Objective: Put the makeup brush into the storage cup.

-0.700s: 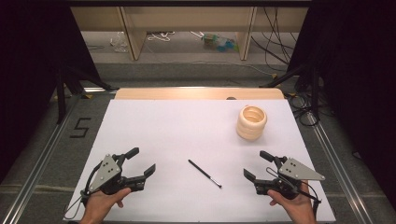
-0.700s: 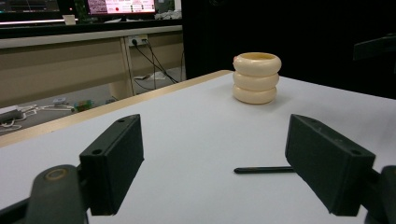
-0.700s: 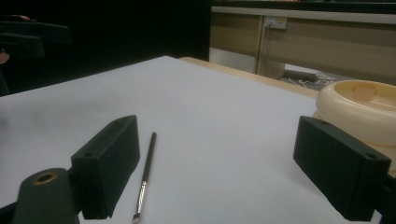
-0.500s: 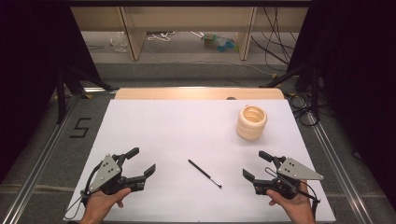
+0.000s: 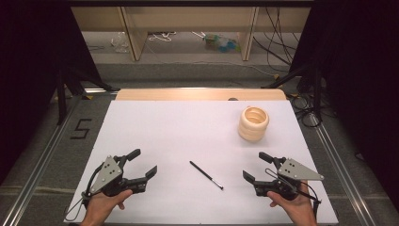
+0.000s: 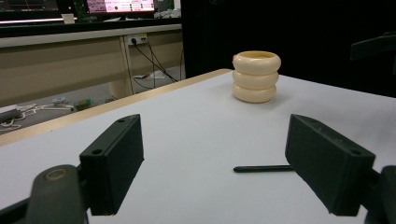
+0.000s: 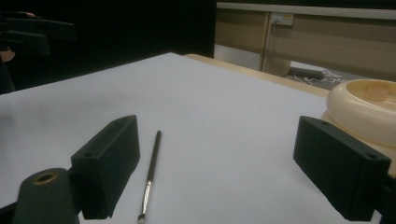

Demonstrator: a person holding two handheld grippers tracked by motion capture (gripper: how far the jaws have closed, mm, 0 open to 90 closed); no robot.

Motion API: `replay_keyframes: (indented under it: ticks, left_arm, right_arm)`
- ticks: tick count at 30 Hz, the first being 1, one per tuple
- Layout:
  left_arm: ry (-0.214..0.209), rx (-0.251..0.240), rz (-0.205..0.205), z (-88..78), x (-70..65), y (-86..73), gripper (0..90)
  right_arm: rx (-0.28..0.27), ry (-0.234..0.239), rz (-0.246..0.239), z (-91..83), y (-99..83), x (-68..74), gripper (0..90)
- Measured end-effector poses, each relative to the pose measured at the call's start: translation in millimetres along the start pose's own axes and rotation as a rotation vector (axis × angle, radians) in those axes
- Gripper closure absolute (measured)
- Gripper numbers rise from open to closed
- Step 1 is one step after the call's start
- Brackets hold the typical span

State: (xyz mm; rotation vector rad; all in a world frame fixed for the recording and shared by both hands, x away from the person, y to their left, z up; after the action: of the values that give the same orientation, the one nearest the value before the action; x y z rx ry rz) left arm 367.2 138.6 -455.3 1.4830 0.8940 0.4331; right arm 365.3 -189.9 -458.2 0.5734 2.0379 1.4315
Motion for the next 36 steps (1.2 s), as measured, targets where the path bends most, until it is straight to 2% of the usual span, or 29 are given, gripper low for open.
replay_keyframes:
  ticks: [2,3,4,5,11,15,17,19,21,24,25,26,27,29,31,33,34,35,36]
  left_arm:
    - [0.001,0.003,0.014,0.0,0.9,0.2,19.4]
    - [0.002,0.006,0.013,0.0,1.0,-0.3,19.4]
    - [0.003,0.008,0.006,0.1,0.4,-1.2,19.4]
    - [0.003,0.008,0.006,0.1,0.4,-1.2,19.4]
    - [0.002,0.011,0.015,1.1,1.1,-1.8,19.4]
    - [0.002,0.009,0.016,1.4,1.0,-1.9,19.4]
    - [0.002,0.011,0.018,1.4,1.0,-2.2,19.4]
    - [0.003,0.011,0.016,1.7,0.9,-2.4,19.4]
    - [0.003,0.011,0.015,1.8,0.8,-2.4,19.4]
    - [0.003,0.010,0.013,1.6,1.2,-2.3,19.4]
    - [0.003,0.010,0.013,1.6,1.2,-2.3,19.4]
    - [0.005,0.008,-0.004,1.8,0.6,-2.8,19.4]
    - [0.003,0.008,-0.001,2.0,0.6,-2.9,19.4]
    - [0.004,0.012,-0.001,1.9,0.6,-3.4,19.4]
    - [0.004,0.010,-0.002,2.0,0.6,-3.0,19.4]
    - [0.001,0.014,0.013,1.8,1.0,-3.1,19.4]
    - [0.003,0.012,-0.004,1.9,0.4,-3.5,19.4]
    - [0.001,0.012,0.015,2.0,1.1,-2.8,19.4]
    - [0.001,0.012,0.015,2.0,1.1,-2.8,19.4]
  right_arm:
    - [-0.002,0.021,0.010,1.1,1.4,2.9,15.8]
    - [-0.009,0.007,0.009,2.3,2.8,1.7,15.7]
    - [-0.001,0.030,0.006,3.3,3.9,4.3,15.7]
    - [0.002,0.032,0.014,3.6,4.5,5.1,15.8]
    - [0.011,0.036,-0.010,9.9,9.6,4.5,15.8]
    - [0.032,0.063,-0.007,16.6,11.7,9.6,15.8]
    - [0.022,0.075,0.000,18.7,13.4,11.6,15.8]
    - [0.038,0.091,-0.011,22.7,15.3,14.2,15.8]
    - [0.081,0.104,-0.050,29.6,16.0,15.8,15.8]
    - [0.119,0.123,-0.067,37.0,16.2,19.2,15.9]
    - [0.119,0.123,-0.067,37.0,16.2,19.2,15.9]
    - [0.119,0.128,-0.071,39.5,16.8,19.9,16.0]
    - [0.136,0.137,-0.076,44.3,17.7,21.9,16.1]
    - [0.139,0.145,-0.074,46.9,18.3,24.0,16.2]
    - [0.142,0.151,-0.093,52.5,20.4,25.0,16.4]
    - [0.153,0.156,-0.092,56.0,21.1,26.9,17.0]
    - [0.164,0.159,-0.101,57.4,21.2,27.4,17.5]
    - [0.179,0.174,-0.117,61.1,21.3,30.1,18.6]
    - [0.174,0.175,-0.123,63.8,22.1,31.2,19.0]
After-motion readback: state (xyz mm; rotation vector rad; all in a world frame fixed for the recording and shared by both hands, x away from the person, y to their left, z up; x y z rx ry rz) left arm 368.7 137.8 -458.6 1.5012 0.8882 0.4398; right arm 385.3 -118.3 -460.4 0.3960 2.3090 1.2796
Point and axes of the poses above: each handheld gripper's, and its own axes: z roughly forward along the jaws, y roughly out of its top, x roughly to its left, the point moved 10 cm from there along z, roughly forward along the jaws, and after that the axes turned 13 degrees about -z, right-handed, at the moved point
